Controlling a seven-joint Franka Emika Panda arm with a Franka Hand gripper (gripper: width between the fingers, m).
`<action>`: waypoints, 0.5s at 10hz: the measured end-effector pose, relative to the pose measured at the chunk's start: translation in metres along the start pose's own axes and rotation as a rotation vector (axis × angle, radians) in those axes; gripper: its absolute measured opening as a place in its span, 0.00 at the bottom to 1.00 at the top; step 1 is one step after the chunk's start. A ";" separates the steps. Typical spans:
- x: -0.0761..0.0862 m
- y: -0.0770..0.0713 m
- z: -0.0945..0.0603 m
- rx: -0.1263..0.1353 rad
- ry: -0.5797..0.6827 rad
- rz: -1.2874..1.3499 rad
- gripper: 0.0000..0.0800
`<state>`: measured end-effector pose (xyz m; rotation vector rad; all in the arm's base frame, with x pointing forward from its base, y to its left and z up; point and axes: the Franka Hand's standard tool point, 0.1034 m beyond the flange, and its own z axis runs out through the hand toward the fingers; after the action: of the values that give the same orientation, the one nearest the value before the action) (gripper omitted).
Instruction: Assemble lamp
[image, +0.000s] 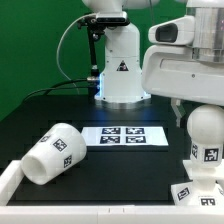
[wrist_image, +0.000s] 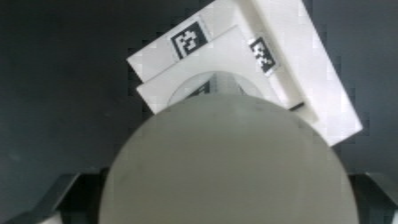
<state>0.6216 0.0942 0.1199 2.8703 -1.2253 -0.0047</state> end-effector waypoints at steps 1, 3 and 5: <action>0.001 -0.004 0.000 0.043 -0.018 0.168 0.72; 0.001 0.001 0.002 0.138 -0.054 0.484 0.72; -0.002 0.001 0.002 0.156 -0.072 0.612 0.72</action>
Offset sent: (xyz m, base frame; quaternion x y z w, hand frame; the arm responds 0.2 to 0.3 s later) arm 0.0119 -0.0001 0.0031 0.1269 -0.0029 0.3121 0.9415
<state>0.6195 0.0948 0.1174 2.4950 -2.1444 -0.0029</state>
